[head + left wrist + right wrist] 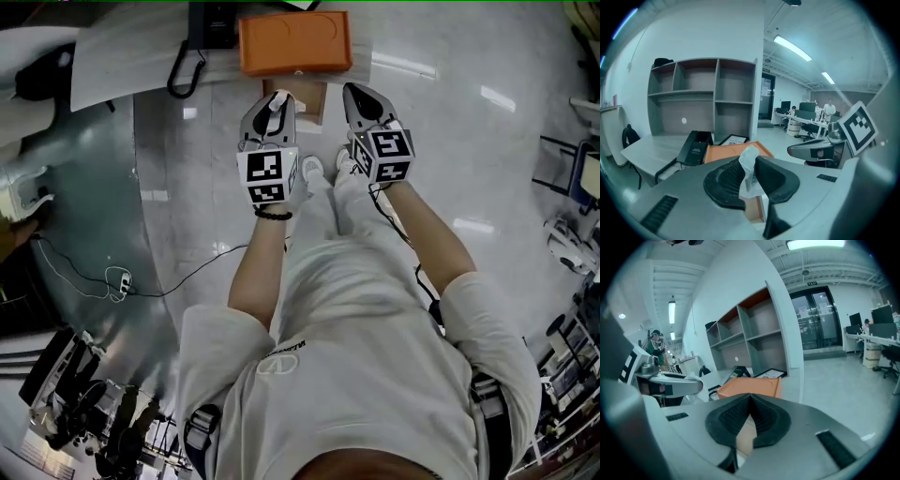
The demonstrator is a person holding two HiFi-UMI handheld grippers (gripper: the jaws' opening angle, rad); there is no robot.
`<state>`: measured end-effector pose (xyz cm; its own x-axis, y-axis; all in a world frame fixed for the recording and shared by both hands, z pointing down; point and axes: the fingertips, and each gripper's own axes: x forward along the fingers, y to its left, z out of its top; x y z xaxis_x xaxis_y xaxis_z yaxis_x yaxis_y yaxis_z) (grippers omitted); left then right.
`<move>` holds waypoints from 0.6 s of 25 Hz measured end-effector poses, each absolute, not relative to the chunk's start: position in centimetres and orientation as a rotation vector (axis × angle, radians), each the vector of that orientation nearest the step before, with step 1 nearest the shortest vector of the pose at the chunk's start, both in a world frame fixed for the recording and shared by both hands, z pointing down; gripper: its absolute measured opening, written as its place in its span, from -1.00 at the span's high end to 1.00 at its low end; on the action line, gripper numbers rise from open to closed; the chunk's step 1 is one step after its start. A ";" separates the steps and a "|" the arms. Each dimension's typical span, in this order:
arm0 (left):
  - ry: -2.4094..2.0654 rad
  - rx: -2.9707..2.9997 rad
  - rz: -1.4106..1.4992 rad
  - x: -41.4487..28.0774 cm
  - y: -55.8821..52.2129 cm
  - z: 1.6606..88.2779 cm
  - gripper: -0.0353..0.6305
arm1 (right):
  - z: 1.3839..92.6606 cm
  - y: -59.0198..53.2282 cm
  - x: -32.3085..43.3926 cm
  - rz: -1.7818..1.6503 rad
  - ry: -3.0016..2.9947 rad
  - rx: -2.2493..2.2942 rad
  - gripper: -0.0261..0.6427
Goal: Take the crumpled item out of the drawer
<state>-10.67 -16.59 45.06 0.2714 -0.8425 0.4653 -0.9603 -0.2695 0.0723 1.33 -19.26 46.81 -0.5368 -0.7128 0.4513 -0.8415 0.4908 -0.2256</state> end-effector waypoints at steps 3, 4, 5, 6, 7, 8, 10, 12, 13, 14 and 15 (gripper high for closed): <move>-1.667 2.242 0.454 -10.9 -16.4 41.9 0.69 | 43.8 -19.3 2.3 0.575 -2.467 1.340 0.92; -1.675 2.254 0.446 -10.8 -16.4 41.0 0.69 | 42.9 -19.4 2.6 0.563 -2.475 1.348 0.92; -1.682 2.267 0.437 -10.8 -16.4 40.1 0.69 | 42.0 -19.5 3.0 0.549 -2.482 1.358 0.92; -1.689 2.279 0.427 -10.7 -16.5 39.2 0.69 | 41.1 -19.7 3.5 0.533 -2.489 1.368 0.92; -1.697 2.292 0.417 -10.5 -16.7 38.4 0.69 | 40.2 -19.9 3.9 0.515 -2.495 1.379 0.92; -1.704 2.302 0.408 -10.4 -16.7 37.6 0.69 | 39.3 -20.1 4.3 0.496 -2.500 1.390 0.92; -1.717 2.317 0.393 -10.3 -16.6 36.1 0.69 | 37.7 -20.1 5.0 0.467 -2.508 1.406 0.92; -1.731 2.328 0.375 -10.2 -16.2 34.7 0.69 | 36.0 -19.8 5.6 0.444 -2.525 1.417 0.92; -1.740 2.335 0.364 -10.1 -16.0 34.0 0.69 | 35.1 -19.7 5.9 0.431 -2.534 1.422 0.92; -1.749 2.341 0.354 -10.2 -15.8 33.3 0.69 | 34.3 -19.6 6.2 0.417 -2.543 1.427 0.92; -1.759 2.348 0.345 -10.3 -15.7 32.6 0.69 | 33.5 -19.5 6.5 0.403 -2.551 1.433 0.92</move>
<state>-10.28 -15.72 32.59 0.2699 -0.9165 0.2952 -0.9601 -0.2793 0.0106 6.54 -19.53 33.52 -0.5158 -0.8050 0.2930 -0.8561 0.4966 -0.1429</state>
